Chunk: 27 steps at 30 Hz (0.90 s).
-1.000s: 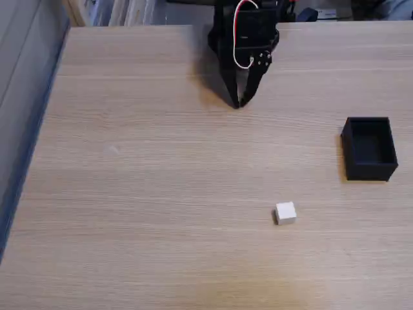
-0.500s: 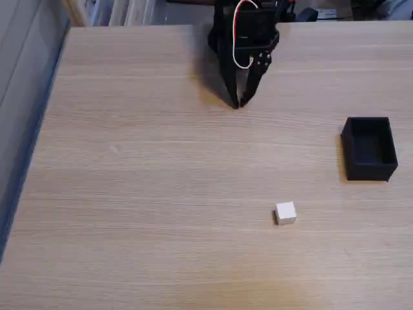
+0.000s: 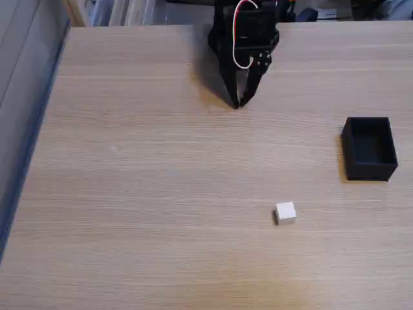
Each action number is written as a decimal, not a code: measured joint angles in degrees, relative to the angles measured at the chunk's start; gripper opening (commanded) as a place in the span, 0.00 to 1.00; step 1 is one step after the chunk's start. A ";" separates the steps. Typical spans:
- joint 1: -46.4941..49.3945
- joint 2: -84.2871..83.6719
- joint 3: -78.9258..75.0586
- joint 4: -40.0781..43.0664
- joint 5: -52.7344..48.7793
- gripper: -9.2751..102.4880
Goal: Pick a white block and place it in the black box.
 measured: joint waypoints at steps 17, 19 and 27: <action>-0.79 -19.78 -15.64 1.67 -2.37 0.10; -1.05 -24.79 -20.04 1.67 -1.14 0.11; -5.19 -45.44 -37.44 0.09 4.48 0.20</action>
